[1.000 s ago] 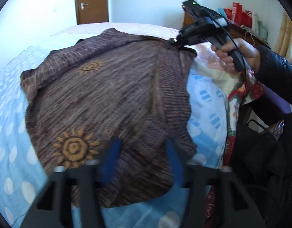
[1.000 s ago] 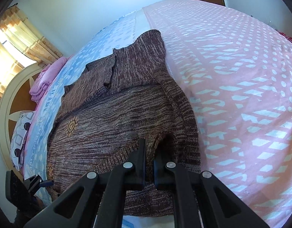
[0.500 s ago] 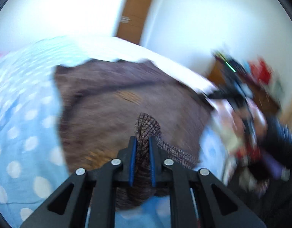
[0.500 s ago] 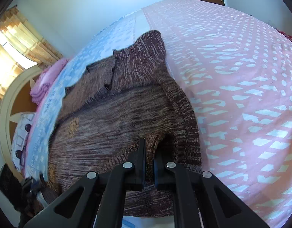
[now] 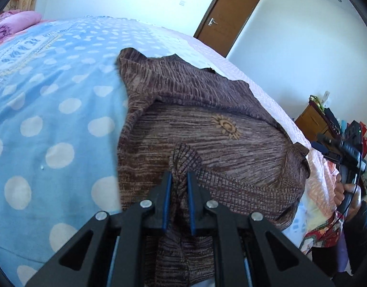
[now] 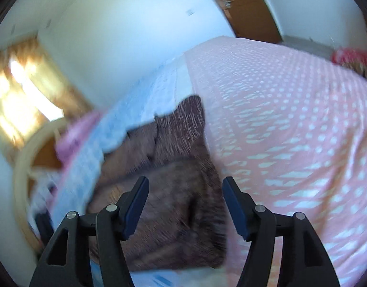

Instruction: Fold small clothes

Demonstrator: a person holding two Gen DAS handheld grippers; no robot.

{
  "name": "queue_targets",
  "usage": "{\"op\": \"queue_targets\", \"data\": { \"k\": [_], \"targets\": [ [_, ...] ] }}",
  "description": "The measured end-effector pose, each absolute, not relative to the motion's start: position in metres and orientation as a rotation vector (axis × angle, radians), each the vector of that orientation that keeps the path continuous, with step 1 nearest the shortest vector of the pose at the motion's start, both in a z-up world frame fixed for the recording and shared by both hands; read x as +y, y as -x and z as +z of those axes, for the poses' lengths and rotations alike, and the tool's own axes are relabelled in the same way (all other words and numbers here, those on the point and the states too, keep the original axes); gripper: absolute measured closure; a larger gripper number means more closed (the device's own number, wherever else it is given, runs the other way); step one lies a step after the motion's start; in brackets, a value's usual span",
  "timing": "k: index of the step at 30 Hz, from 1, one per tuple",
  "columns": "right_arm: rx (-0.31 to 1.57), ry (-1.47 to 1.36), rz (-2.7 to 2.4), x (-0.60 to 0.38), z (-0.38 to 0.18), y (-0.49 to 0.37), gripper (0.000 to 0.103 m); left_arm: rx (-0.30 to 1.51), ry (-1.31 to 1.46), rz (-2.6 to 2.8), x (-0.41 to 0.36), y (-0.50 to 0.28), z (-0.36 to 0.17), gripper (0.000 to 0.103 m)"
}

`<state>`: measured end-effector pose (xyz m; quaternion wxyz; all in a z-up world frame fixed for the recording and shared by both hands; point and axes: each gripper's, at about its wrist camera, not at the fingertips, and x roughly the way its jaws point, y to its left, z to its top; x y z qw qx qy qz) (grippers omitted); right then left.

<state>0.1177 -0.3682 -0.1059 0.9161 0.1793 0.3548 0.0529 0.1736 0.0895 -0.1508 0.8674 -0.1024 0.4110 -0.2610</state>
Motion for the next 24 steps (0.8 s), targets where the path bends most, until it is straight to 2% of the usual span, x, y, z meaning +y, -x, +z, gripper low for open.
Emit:
{"op": "queue_targets", "data": {
  "k": [4,7,9,11,12,13,14,15,16,17,18,24],
  "targets": [
    [0.814,-0.103,0.100,-0.345,-0.114,-0.113,0.038,0.866,0.168,-0.549,0.084,-0.174,-0.148,0.084],
    [0.880,0.091,0.078,-0.332,-0.124,-0.111,0.040,0.875,0.171,-0.572,0.081,-0.175,-0.147,0.071],
    [0.907,0.098,0.133,-0.325,-0.126,-0.112,0.046,0.874,0.163,-0.586,0.076,-0.175,-0.146,0.056],
    [0.892,0.098,0.164,-0.318,-0.124,-0.115,0.046,0.868,0.149,-0.592,0.070,-0.175,-0.145,0.048],
    [0.889,0.106,0.173,-0.314,-0.123,-0.118,0.046,0.864,0.136,-0.583,0.067,-0.176,-0.145,0.048],
    [0.898,0.123,0.183,-0.307,-0.125,-0.123,0.053,0.862,0.127,-0.574,0.065,-0.176,-0.145,0.048],
    [0.941,0.150,0.193,-0.300,-0.131,-0.131,0.078,0.862,0.116,-0.565,0.063,-0.176,-0.145,0.050],
    [0.983,0.167,0.194,-0.294,-0.137,-0.136,0.092,0.860,0.104,-0.557,0.061,-0.176,-0.145,0.055],
    [1.015,0.176,0.197,-0.289,-0.141,-0.142,0.099,0.858,0.100,-0.554,0.062,-0.176,-0.145,0.061],
    [1.022,0.170,0.211,-0.287,-0.142,-0.146,0.099,0.861,0.102,-0.551,0.064,-0.177,-0.146,0.083],
    [1.018,0.141,0.227,-0.286,-0.140,-0.151,0.099,0.871,0.122,-0.553,0.067,-0.179,-0.147,0.090],
    [0.830,-0.440,0.169,-0.362,-0.122,-0.187,0.099,0.859,0.283,-0.497,0.090,-0.184,-0.151,0.090]
  ]
}}
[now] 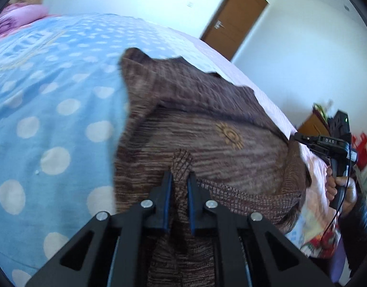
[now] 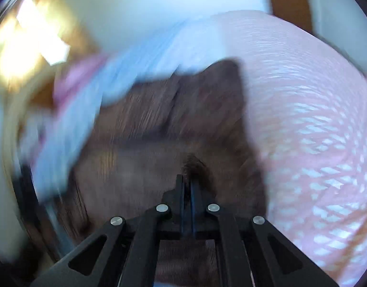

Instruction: Fold small clothes

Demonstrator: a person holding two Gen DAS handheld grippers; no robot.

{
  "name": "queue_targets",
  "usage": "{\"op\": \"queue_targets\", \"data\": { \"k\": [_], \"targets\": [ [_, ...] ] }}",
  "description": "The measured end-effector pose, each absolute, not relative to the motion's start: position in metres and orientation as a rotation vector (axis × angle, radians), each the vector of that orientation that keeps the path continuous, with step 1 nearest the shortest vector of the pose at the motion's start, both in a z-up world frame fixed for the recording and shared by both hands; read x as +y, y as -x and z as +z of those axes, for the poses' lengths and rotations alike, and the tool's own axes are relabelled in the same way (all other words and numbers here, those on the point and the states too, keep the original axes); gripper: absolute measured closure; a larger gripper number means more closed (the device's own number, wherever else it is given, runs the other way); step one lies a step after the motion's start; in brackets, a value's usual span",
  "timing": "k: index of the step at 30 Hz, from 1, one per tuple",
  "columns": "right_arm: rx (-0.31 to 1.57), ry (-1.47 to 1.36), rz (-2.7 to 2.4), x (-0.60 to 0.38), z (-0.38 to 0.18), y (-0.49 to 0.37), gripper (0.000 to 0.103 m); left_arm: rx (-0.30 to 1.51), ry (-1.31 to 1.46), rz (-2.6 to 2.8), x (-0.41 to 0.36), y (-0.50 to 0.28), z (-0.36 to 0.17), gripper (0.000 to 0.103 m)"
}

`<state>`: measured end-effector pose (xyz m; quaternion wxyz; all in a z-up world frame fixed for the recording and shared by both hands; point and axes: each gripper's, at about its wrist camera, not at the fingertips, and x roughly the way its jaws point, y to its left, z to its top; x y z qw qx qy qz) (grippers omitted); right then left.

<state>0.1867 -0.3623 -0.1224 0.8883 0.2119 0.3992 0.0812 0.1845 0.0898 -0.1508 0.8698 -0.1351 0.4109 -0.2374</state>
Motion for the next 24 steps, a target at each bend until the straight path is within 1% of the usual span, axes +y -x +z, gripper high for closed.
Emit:
{"op": "queue_targets", "data": {
  "k": [1,3,5,6,11,14,16,18,21,22,23,24],
  "targets": [
    [0.819,-0.473,0.156,-0.371,-0.123,-0.187,0.098,0.859,0.291,-0.490,0.091,-0.184,-0.151,0.090],
    [0.823,-0.532,0.150,-0.387,-0.124,-0.182,0.087,0.857,0.299,-0.487,0.093,-0.183,-0.152,0.090],
    [0.786,-0.520,0.172,-0.389,-0.119,-0.165,0.058,0.854,0.306,-0.489,0.094,-0.182,-0.153,0.090],
    [0.771,-0.489,0.181,-0.385,-0.116,-0.158,0.056,0.853,0.325,-0.490,0.095,-0.183,-0.154,0.090],
    [0.829,-0.233,0.230,-0.339,-0.117,-0.153,0.056,0.845,0.348,-0.489,0.094,-0.185,-0.157,0.088],
    [0.856,-0.118,0.210,-0.318,-0.127,-0.171,0.056,0.847,0.305,-0.488,0.091,-0.184,-0.154,0.086],
    [0.887,-0.064,0.205,-0.308,-0.139,-0.184,0.056,0.857,0.277,-0.498,0.089,-0.184,-0.152,0.083],
    [0.935,-0.019,0.227,-0.299,-0.152,-0.193,0.056,0.867,0.252,-0.523,0.086,-0.186,-0.151,0.076],
    [0.927,0.102,0.211,-0.285,-0.155,-0.188,0.056,0.868,0.215,-0.543,0.081,-0.187,-0.150,0.072],
    [0.940,0.098,0.214,-0.284,-0.155,-0.186,0.067,0.867,0.203,-0.543,0.080,-0.187,-0.150,0.072],
    [0.950,0.085,0.222,-0.285,-0.154,-0.186,0.085,0.864,0.184,-0.543,0.077,-0.186,-0.150,0.074],
    [0.956,0.085,0.219,-0.285,-0.152,-0.184,0.091,0.861,0.170,-0.541,0.076,-0.186,-0.149,0.079]
  ]
}}
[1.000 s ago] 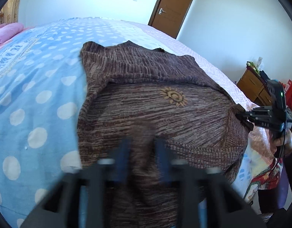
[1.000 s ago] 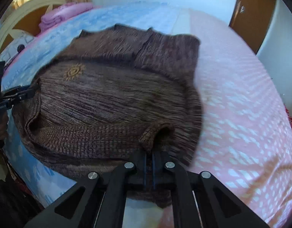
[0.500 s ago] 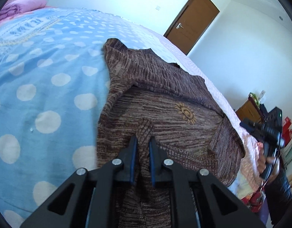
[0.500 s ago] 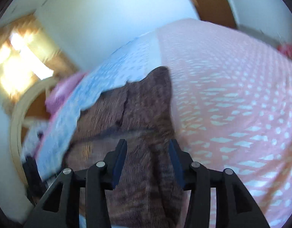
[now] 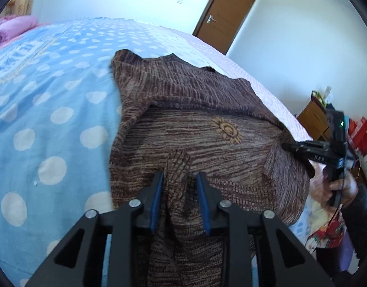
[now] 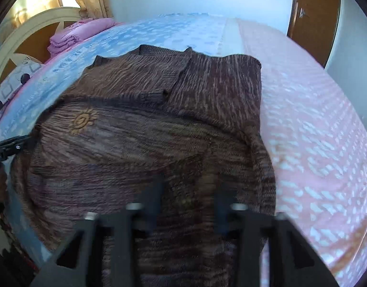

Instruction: Fold small clothes

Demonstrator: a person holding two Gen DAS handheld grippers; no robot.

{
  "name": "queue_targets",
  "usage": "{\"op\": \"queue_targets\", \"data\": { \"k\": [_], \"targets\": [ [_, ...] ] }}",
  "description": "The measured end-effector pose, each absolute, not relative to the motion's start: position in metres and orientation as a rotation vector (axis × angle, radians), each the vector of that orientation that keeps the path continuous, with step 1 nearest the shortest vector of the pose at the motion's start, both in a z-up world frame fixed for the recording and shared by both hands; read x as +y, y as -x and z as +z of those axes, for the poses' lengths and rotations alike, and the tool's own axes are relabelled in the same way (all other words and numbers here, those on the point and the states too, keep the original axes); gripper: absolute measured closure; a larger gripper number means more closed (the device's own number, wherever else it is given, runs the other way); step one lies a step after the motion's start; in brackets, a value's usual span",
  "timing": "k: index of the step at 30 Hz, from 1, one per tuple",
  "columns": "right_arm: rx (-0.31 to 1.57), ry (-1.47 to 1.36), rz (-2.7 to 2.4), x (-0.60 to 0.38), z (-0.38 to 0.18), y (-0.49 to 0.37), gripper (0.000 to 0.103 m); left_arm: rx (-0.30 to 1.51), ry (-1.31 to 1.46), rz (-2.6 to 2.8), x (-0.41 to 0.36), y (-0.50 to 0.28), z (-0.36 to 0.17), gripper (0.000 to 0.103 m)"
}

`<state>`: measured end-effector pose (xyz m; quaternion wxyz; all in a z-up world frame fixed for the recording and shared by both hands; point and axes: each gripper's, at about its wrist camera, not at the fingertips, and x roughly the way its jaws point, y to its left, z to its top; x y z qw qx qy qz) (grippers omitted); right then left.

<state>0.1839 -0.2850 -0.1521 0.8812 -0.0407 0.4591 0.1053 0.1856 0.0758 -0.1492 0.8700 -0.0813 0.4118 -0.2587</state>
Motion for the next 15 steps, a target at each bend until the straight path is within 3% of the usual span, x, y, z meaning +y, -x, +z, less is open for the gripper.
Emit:
{"op": "queue_targets", "data": {
  "k": [2,15],
  "targets": [
    [0.945,0.109,0.198,-0.282,-0.146,-0.178,0.095,0.860,0.151,-0.529,0.076,-0.184,-0.148,0.090],
    [0.646,0.029,0.117,-0.290,-0.048,-0.165,0.095,0.685,0.273,-0.438,0.102,-0.208,-0.082,0.090]
  ]
}}
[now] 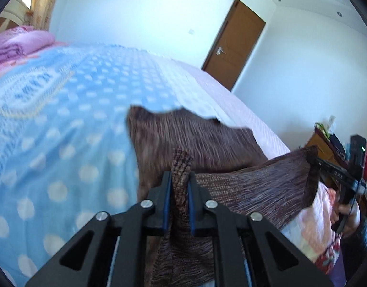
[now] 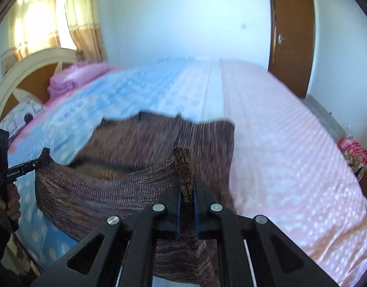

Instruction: Fold small clothes

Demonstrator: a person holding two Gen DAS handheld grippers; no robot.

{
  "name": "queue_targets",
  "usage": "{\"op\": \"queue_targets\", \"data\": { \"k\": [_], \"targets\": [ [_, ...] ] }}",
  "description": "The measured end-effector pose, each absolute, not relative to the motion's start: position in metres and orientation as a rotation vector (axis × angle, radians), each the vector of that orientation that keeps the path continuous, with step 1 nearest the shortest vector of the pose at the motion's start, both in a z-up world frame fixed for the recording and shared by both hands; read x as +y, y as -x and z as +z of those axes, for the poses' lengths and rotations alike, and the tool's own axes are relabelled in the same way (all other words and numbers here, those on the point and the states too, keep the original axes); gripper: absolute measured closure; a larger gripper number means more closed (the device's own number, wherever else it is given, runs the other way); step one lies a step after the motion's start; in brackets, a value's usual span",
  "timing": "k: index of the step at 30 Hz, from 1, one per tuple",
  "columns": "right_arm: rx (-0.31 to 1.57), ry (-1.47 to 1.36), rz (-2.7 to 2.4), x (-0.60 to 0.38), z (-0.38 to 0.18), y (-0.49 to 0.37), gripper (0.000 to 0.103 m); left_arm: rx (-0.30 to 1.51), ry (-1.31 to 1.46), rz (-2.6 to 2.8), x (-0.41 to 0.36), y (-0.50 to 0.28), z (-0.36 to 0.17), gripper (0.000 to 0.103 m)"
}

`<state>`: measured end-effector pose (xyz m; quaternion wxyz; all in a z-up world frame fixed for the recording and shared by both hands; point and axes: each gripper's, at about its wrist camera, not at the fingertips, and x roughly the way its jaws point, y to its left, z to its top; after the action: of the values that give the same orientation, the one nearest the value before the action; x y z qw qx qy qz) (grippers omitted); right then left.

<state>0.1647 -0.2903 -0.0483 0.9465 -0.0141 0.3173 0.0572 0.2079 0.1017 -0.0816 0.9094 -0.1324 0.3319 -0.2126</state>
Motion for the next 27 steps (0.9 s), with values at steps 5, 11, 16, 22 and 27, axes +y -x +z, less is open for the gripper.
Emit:
{"op": "queue_targets", "data": {
  "k": [5,11,16,22,27],
  "targets": [
    [0.608,0.035,0.056,-0.293,-0.039,-0.189,0.095,0.660,0.303,-0.392,0.103,-0.240,-0.075,0.090],
    [0.584,0.069,0.004,-0.292,-0.039,-0.228,0.095,0.656,0.331,-0.336,0.098,-0.286,-0.076,0.090],
    [0.577,0.112,-0.027,-0.292,-0.041,-0.267,0.095,0.659,0.378,-0.311,0.098,-0.326,-0.079,0.090],
    [0.573,0.119,-0.076,-0.302,-0.052,-0.322,0.096,0.641,0.364,-0.288,0.089,-0.369,-0.080,0.090],
    [0.609,0.069,-0.108,-0.316,-0.082,-0.368,0.096,0.650,0.343,-0.252,0.077,-0.403,-0.093,0.090]
  ]
}}
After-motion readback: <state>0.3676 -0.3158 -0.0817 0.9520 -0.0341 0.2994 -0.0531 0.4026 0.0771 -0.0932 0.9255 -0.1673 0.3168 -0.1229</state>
